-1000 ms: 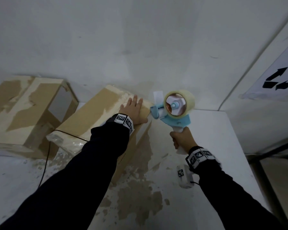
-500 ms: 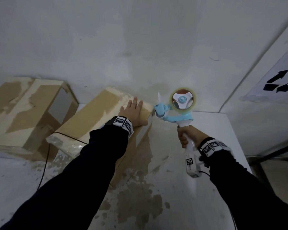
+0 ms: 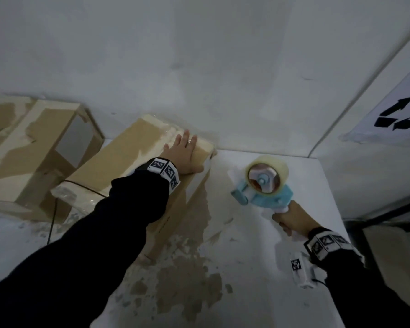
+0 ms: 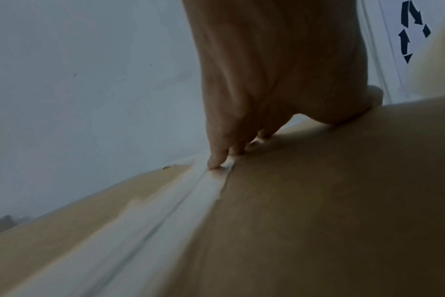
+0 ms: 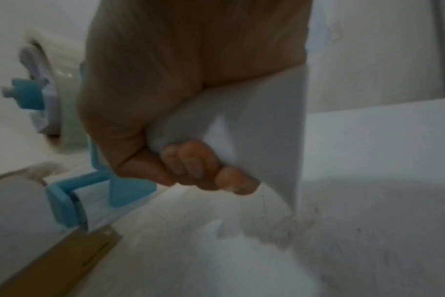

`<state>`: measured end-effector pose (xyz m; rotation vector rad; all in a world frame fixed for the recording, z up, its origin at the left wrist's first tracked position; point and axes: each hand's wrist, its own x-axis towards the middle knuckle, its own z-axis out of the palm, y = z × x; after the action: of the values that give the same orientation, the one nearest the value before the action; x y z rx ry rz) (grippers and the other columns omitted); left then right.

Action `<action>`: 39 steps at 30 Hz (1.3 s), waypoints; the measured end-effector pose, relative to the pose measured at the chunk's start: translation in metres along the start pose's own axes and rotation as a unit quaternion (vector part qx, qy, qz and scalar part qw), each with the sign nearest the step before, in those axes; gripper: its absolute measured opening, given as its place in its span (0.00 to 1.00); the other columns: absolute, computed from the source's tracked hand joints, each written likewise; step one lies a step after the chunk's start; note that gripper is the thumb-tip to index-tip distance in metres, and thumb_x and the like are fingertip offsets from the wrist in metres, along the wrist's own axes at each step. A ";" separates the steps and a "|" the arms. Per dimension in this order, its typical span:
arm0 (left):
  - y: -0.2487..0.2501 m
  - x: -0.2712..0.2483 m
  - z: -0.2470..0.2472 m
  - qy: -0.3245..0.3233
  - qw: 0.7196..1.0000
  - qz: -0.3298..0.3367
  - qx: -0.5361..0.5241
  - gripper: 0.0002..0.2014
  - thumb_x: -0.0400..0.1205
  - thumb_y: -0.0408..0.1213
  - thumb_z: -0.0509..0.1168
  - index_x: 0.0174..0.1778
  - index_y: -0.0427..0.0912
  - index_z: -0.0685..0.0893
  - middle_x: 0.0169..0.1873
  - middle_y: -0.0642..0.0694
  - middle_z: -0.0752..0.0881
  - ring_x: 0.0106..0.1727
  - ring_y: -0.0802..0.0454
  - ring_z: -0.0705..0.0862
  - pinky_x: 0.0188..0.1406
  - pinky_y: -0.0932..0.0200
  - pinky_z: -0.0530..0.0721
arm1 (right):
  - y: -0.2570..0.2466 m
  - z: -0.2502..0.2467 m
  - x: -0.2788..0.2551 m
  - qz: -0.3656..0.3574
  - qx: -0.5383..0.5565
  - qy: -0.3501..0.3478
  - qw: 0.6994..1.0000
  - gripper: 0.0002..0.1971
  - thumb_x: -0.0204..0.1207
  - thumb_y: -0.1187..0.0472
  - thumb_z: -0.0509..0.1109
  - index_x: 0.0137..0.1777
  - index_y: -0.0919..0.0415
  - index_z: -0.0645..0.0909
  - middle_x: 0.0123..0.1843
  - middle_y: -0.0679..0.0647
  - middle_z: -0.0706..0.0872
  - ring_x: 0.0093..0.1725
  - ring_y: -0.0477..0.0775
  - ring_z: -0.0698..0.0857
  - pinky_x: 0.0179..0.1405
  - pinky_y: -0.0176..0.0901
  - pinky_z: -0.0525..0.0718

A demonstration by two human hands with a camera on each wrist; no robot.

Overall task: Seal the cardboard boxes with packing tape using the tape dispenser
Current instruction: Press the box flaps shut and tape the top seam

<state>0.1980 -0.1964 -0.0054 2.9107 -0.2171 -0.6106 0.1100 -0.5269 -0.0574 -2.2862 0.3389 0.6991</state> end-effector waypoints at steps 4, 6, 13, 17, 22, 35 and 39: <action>-0.001 -0.005 -0.002 -0.003 1.000 -0.002 -0.006 0.50 0.76 0.63 0.63 0.82 0.48 0.36 0.82 0.47 0.33 0.84 0.45 0.39 0.80 0.35 0.50 | -0.017 -0.003 0.004 -0.029 0.048 0.037 0.998 0.13 0.67 0.72 0.66 0.24 0.64 0.70 0.17 0.58 0.73 0.18 0.54 0.70 0.21 0.41 0.70; 0.000 -0.011 -0.004 0.002 1.000 0.008 -0.015 0.52 0.74 0.65 0.62 0.82 0.49 0.37 0.82 0.47 0.33 0.84 0.45 0.40 0.80 0.34 0.51 | -0.027 0.000 0.004 -0.046 0.082 0.051 0.994 0.13 0.67 0.73 0.66 0.24 0.64 0.70 0.17 0.57 0.72 0.17 0.54 0.69 0.21 0.40 0.69; -0.025 -0.041 -0.003 0.048 0.997 0.027 -0.058 0.45 0.75 0.69 0.55 0.81 0.60 0.38 0.81 0.52 0.30 0.84 0.44 0.40 0.77 0.29 0.49 | -0.098 0.025 0.003 -0.098 0.240 0.088 0.962 0.12 0.70 0.74 0.67 0.26 0.66 0.75 0.16 0.56 0.75 0.16 0.54 0.72 0.26 0.44 0.73; -0.066 -0.065 -0.011 0.076 0.992 -0.070 -0.066 0.45 0.76 0.70 0.52 0.83 0.53 0.42 0.82 0.45 0.35 0.83 0.41 0.40 0.79 0.32 0.50 | -0.152 0.047 0.005 -0.124 0.381 0.096 0.911 0.10 0.68 0.68 0.74 0.48 0.69 0.81 0.41 0.63 0.87 0.36 0.58 0.86 0.38 0.50 0.87; -0.140 -0.101 -0.007 0.054 0.970 -0.238 -0.023 0.47 0.74 0.68 0.57 0.81 0.43 0.47 0.81 0.35 0.54 0.80 0.30 0.54 0.76 0.33 0.60 | -0.182 0.071 0.031 -0.144 0.368 0.121 0.910 0.11 0.49 0.52 0.72 0.26 0.60 0.81 0.33 0.60 0.86 0.37 0.60 0.84 0.46 0.57 0.85; -0.133 -0.153 0.001 0.021 0.959 -0.282 0.010 0.32 0.77 0.62 0.62 0.59 0.34 0.77 0.53 0.36 0.85 0.51 0.41 0.83 0.46 0.54 0.76 | -0.196 0.074 0.029 -0.154 0.312 0.116 0.930 0.20 0.45 0.60 0.73 0.39 0.66 0.82 0.37 0.60 0.86 0.38 0.62 0.85 0.43 0.58 0.88; -0.133 -0.152 0.006 0.037 0.962 -0.271 -0.015 0.30 0.74 0.66 0.61 0.41 0.36 0.80 0.33 0.42 0.81 0.39 0.43 0.80 0.39 0.55 0.77 | -0.201 0.062 -0.009 -0.189 0.312 0.095 0.926 0.09 0.62 0.73 0.68 0.42 0.69 0.74 0.27 0.60 0.79 0.20 0.56 0.76 0.24 0.42 0.74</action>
<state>0.0719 -0.0406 0.0232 2.9487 0.6136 -0.5612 0.1642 -0.3398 0.0222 -1.7279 0.1656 0.1341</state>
